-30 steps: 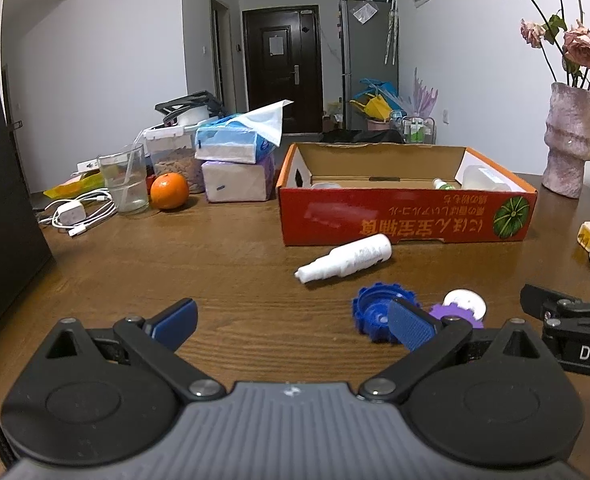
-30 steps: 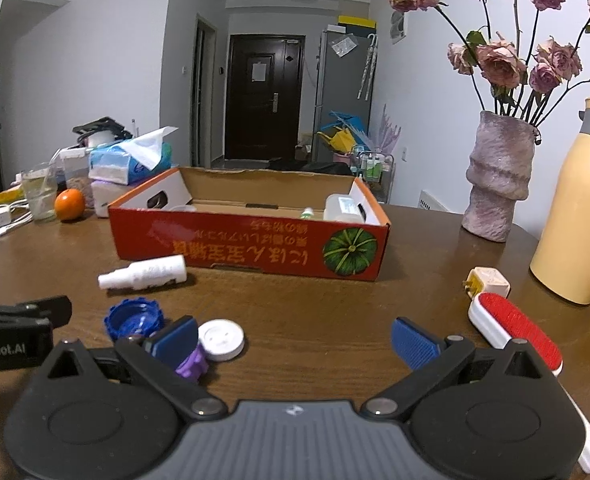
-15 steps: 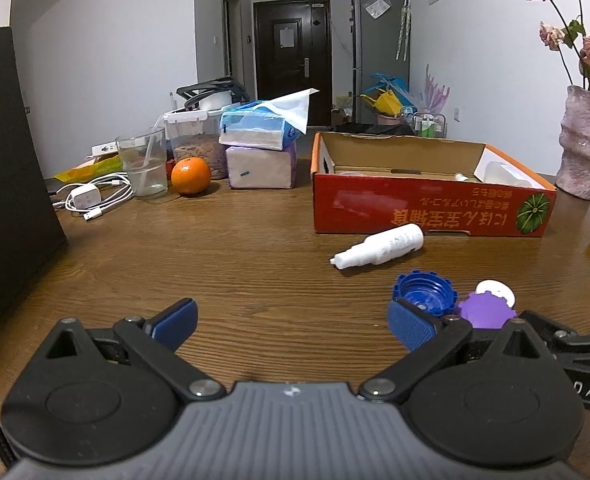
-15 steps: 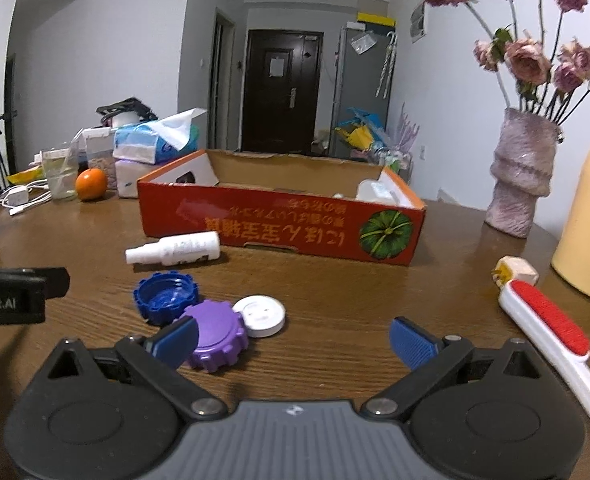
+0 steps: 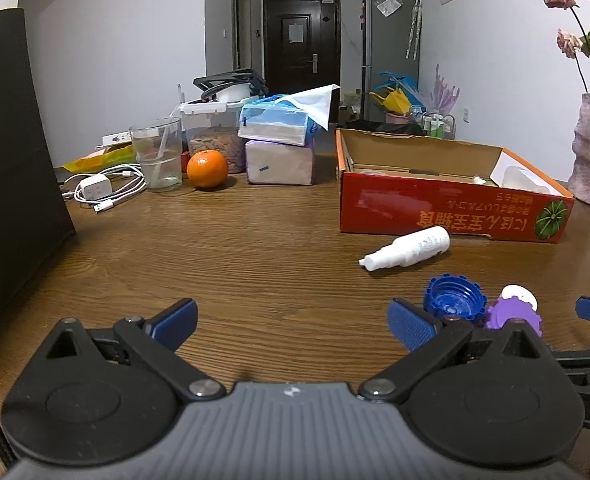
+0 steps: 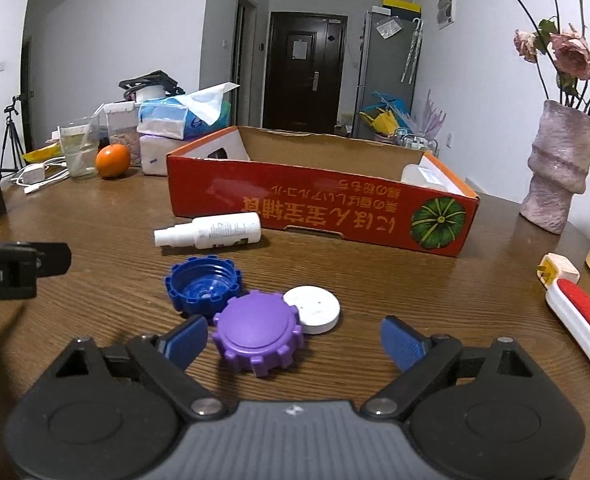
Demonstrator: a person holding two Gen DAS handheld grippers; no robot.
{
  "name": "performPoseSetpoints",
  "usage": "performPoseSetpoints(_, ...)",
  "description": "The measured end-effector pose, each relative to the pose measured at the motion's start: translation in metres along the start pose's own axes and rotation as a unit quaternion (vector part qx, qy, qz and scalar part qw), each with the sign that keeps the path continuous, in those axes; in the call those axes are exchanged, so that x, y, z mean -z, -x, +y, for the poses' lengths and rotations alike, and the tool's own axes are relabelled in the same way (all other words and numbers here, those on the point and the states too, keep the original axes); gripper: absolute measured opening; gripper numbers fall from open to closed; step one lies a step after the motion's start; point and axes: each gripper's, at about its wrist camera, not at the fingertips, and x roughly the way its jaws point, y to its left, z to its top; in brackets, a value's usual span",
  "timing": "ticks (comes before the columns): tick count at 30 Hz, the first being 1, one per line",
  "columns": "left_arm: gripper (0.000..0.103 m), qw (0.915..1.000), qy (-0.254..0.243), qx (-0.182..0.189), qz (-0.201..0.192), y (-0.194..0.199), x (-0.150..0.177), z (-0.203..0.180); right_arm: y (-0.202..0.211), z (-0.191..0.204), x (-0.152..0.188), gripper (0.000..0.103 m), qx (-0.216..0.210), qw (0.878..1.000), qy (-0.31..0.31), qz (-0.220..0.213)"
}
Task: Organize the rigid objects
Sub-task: 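Reach the right tool to the purple cap and close on it, then grasp the blue cap with the left tool while the right tool holds the purple cap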
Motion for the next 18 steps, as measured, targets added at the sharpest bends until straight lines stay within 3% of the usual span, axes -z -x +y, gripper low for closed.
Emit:
performPoseSetpoints(10,0.103,1.0000,0.001,-0.003,0.000,-0.001,0.002,0.000,-0.015,0.012,-0.005,0.069,-0.017,0.999,0.015,0.024)
performPoseSetpoints(14,0.103,1.0000,-0.001,-0.007,0.001,-0.002,0.003,-0.002,-0.017,0.011,-0.005,0.053,-0.025,0.999,0.011,0.032)
performPoseSetpoints(18,0.103,0.9999,-0.005,-0.011,-0.001,-0.003,0.004,-0.003,-0.016,0.011,-0.004,0.052,-0.026,0.999,0.010,0.032)
